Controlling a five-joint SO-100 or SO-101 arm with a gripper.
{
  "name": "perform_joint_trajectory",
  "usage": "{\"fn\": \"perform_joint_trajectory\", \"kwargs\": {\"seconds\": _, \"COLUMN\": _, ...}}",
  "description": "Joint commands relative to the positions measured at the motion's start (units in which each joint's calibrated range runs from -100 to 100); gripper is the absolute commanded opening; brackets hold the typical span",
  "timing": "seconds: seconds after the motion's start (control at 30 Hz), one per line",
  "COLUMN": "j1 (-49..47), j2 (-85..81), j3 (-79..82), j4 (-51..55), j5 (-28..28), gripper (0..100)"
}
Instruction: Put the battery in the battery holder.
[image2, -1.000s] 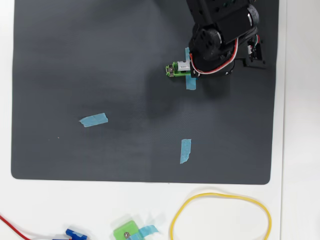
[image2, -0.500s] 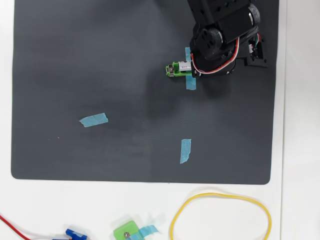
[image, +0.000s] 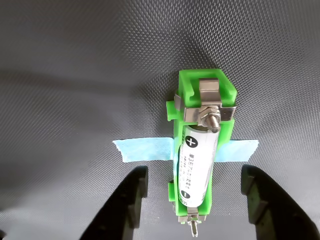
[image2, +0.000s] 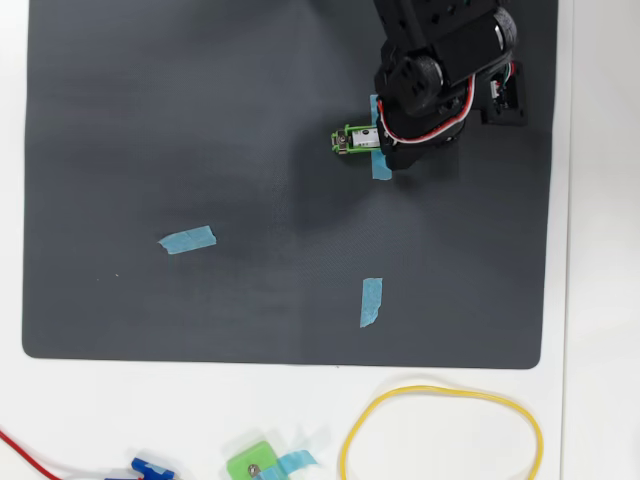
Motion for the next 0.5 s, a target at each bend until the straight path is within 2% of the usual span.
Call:
{"fn": "perform_joint_trajectory", "kwargs": {"seconds": 0.0, "j1": -0.02, "j2": -1.44, "j3": -0.38, "j4": -0.04, "j5": 0.03, "gripper": 18}}
{"fn": "perform_joint_trajectory", "kwargs": {"seconds": 0.07, "j1": 0.08, "j2": -1.44, "j3": -0.47, "j4": -0.04, "j5": 0.08, "gripper": 18}}
{"fn": "perform_joint_trajectory", "kwargs": {"seconds": 0.23, "j1": 0.18, "j2": -1.44, "j3": -0.82, "j4": -0.48, "j5": 0.13, "gripper": 0}}
{"fn": "perform_joint_trajectory", "kwargs": {"seconds": 0.47, "j1": 0.18, "j2": -1.44, "j3": -0.82, "j4": -0.57, "j5": 0.19, "gripper": 0}}
